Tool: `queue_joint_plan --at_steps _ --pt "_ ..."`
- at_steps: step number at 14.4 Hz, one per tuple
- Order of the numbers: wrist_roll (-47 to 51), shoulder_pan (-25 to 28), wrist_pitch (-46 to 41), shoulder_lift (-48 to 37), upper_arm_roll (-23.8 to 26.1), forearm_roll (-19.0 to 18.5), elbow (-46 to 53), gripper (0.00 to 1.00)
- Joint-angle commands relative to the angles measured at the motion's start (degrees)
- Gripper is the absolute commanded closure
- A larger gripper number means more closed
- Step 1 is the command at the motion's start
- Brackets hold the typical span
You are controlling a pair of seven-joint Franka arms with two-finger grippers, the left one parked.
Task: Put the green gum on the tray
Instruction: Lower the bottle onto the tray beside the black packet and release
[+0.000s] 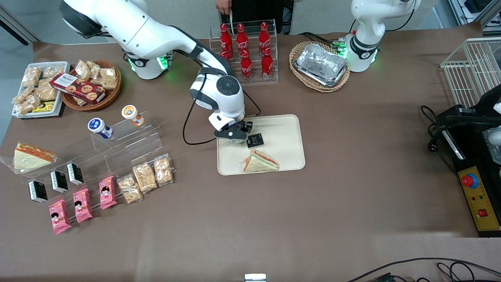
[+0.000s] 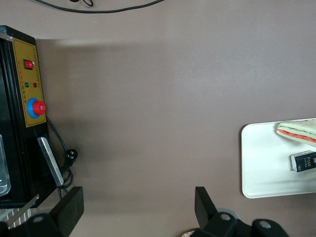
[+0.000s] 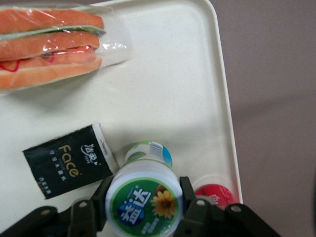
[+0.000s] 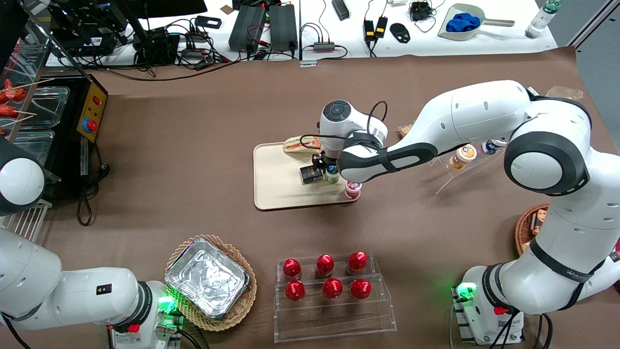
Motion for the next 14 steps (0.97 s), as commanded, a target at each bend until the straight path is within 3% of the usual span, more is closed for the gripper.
queue_joint_plan --at_steps 1,2,3,5,6,7,14 --pt "1.7 -0.3 0.7 1.9 0.3 -1.6 0.6 1.00" --pt "1.6 -0.4 0.6 2.2 0.3 -1.6 0.6 0.89" --pt "1.6 -0.5 0.5 2.2 0.3 -1.5 0.6 0.69" --pt "1.5 -0.5 0.4 2.2 0.2 -1.3 0.6 0.45" --pt "1.5 -0.5 0.3 2.2 0.2 -1.3 0.6 0.14" --pt "1.5 -0.5 0.3 2.2 0.2 -1.3 0.6 0.00" --pt "1.5 -0.5 0.1 1.9 0.2 -1.3 0.6 0.00"
